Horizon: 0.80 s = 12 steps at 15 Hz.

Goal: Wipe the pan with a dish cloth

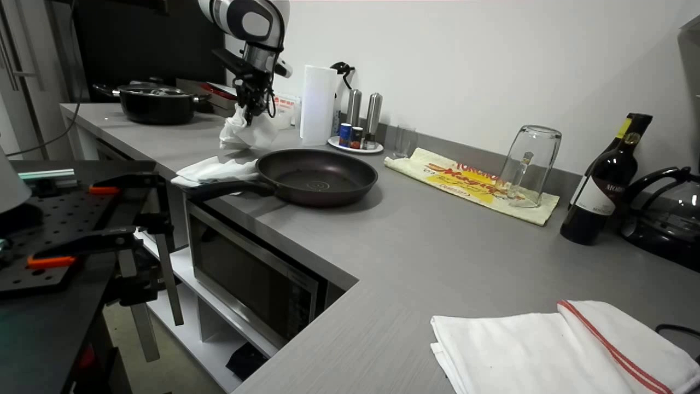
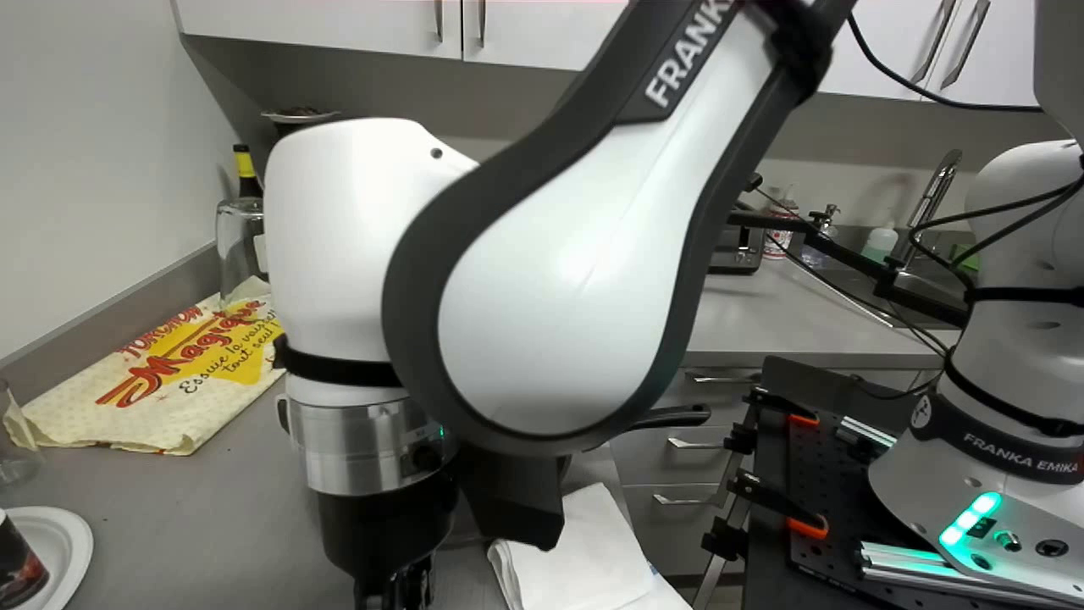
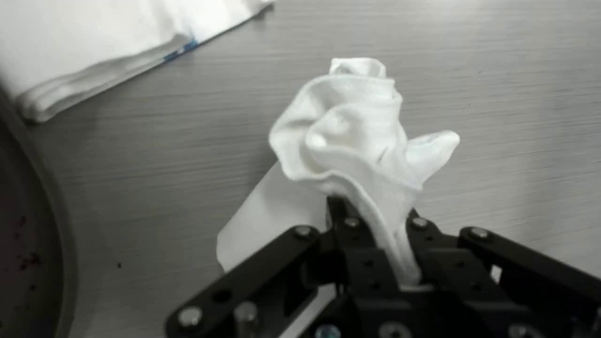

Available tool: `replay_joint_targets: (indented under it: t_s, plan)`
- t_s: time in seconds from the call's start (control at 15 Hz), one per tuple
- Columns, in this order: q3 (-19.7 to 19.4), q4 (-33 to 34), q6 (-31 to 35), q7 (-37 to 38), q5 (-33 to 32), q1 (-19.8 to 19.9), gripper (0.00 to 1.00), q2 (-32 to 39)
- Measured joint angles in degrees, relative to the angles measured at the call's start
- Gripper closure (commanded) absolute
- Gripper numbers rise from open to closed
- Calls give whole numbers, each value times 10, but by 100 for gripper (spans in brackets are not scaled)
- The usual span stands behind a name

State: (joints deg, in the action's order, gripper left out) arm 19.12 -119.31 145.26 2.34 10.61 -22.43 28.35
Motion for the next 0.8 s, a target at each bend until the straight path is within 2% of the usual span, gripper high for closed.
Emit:
replay_joint_targets:
  t_s: [0.27,0.67,0.73,0.8]
  plan:
    - [-41,2,60,5,-62,-4,97,33]
    - [-68,2,72,16,-90,-4,97,53]
    - [-68,2,72,19,-90,-5,62,53]
    - [-68,2,72,22,-91,-7,60,53]
